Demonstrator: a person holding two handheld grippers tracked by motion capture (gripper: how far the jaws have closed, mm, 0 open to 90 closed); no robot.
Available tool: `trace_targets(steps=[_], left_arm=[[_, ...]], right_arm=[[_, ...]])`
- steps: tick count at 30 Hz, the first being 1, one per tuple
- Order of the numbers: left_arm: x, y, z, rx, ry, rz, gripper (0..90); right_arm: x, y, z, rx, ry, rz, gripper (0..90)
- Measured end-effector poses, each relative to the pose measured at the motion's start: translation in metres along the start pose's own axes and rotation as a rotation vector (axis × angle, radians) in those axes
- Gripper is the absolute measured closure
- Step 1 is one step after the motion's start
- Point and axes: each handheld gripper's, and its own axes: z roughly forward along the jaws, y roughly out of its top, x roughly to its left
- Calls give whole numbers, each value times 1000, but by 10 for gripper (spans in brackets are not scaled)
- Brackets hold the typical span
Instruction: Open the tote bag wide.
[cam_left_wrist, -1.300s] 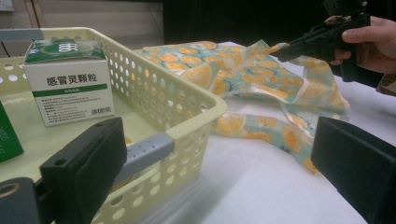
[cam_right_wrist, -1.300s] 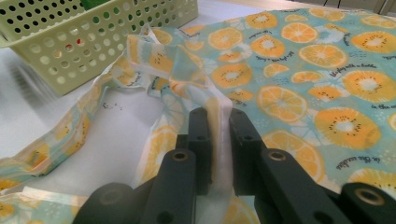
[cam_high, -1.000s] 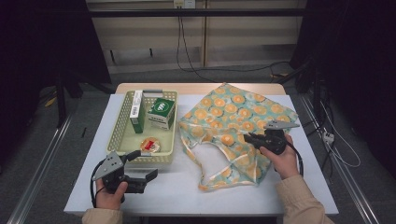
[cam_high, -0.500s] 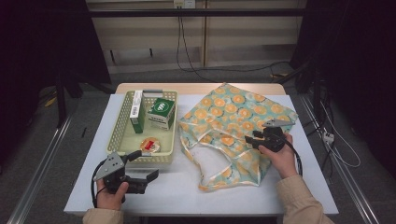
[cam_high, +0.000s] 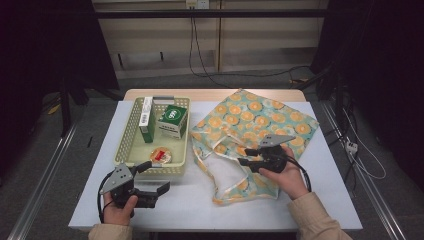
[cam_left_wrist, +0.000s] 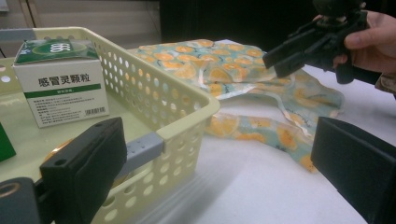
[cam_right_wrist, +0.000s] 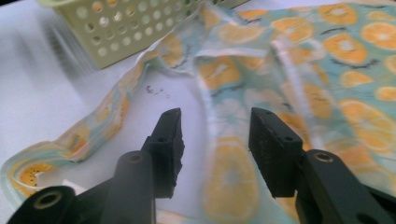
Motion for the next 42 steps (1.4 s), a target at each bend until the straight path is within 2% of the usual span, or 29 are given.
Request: trace_targets(steps=[4, 7, 8, 13, 14, 15, 18, 19, 23, 26, 29, 32, 36, 39, 42], left_arm=[[0, -1, 0, -1, 0, -7, 33], [0, -1, 0, -2, 1, -11, 33], [-1, -1, 0, -2, 0, -10, 33], [0, -2, 1, -3, 0, -16, 33], [0, -2, 1, -2, -1, -17, 33], [0, -2, 1, -2, -2, -15, 34], [0, -2, 1, -2, -2, -15, 33], [0, -1, 1, -3, -2, -15, 34], [0, -1, 1, -2, -1, -15, 33], [-1, -1, 1, 1, -3, -8, 33], [-1, -1, 2, 0, -6, -6, 33], [-1, -1, 2, 1, -8, -8, 34], [-1, -1, 2, 6, -8, -3, 33], [-2, 0, 3, 0, -8, -7, 33], [-2, 0, 2, 0, -7, -6, 33]], right_arm=[[8, -5, 18, 50, 19, 5, 582], [6, -11, 28, 74, -9, 26, 633], [4, -13, 30, 81, -15, 31, 676], [0, -20, 34, 100, -60, 8, 835], [-2, -21, 34, 101, -82, 7, 855], [-3, -21, 35, 103, -82, 7, 870], [-5, -24, 35, 111, -120, -29, 891], [-6, -24, 34, 108, -111, -5, 900], [-9, -25, 31, 116, -69, 31, 900], [-9, -27, 30, 122, -4, 67, 900], [-6, -26, 27, 142, 16, 67, 900], [-4, -25, 22, 130, 54, 65, 900], [0, -23, 18, 119, 134, 96, 900], [6, -22, 20, 129, 176, 79, 900], [8, -17, 17, 87, 158, 80, 900]])
